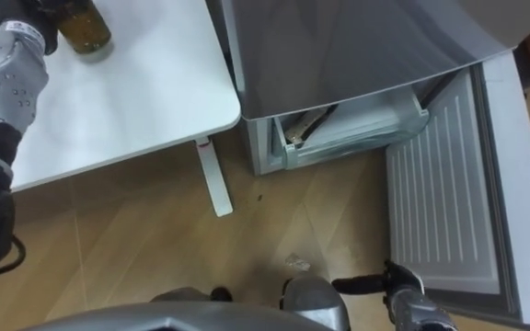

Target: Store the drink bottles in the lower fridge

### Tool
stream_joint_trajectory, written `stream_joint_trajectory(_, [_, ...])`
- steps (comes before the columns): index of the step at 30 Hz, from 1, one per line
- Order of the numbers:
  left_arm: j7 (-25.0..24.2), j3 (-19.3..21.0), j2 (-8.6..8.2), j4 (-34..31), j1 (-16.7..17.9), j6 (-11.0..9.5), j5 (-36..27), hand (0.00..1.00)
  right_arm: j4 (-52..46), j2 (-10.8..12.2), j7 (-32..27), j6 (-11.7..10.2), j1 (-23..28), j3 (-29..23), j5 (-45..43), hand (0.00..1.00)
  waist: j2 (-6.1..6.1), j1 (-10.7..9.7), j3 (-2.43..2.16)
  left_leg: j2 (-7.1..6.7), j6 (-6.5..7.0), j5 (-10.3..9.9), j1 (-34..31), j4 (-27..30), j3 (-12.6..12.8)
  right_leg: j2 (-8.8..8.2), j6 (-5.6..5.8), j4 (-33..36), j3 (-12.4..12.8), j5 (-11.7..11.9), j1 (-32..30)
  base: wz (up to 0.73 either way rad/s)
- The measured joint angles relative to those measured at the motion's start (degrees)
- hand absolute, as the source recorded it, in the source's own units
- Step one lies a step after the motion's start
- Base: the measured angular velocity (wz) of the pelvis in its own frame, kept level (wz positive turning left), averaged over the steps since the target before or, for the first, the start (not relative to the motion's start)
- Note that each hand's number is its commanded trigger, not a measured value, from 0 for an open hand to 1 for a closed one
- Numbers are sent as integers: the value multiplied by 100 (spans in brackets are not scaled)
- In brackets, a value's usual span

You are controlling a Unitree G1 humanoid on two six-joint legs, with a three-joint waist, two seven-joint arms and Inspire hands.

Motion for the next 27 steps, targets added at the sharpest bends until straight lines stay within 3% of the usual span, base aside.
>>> stream_joint_trajectory(7, [-147,48,0,-1165,174,3,400,100,-9,-46,188,-52,-21,8,-77,0,52,286,-20,-14,-18,16,146,-80,-32,5,2,-74,-98,1,149,2])
stream_joint_trajectory(10, [-253,52,-5,-2164,650,2,469,100,-7,-47,210,-54,-18,8,-97,0,64,303,-30,-60,-23,35,283,-163,-160,-16,2,-124,-283,1,323,19])
stream_joint_trajectory(15, [-522,56,-16,-3476,1443,9,1091,100,-1,-53,243,-59,-22,0,-195,0,96,331,-98,-110,-20,55,532,-292,-242,-82,3,-299,-455,0,664,18])
stream_joint_trajectory(18, [-607,55,-31,-4413,2166,20,1261,100,-4,-53,333,-51,-8,7,-133,0,92,415,-107,-124,-26,81,760,-410,-243,-91,6,-340,-544,-1,861,3])
stream_joint_trajectory(22, [-758,57,-80,-4991,2651,26,1228,100,11,-53,428,-50,-17,6,-136,0,64,461,-111,-161,-28,130,833,-460,-282,-91,17,-404,-599,-8,974,7])
stream_joint_trajectory(27, [-993,71,-405,-5384,3101,26,1176,100,58,36,656,-20,-7,-36,-156,0,26,503,-132,-221,-17,197,811,-523,-394,-109,48,-491,-686,-39,1070,17])
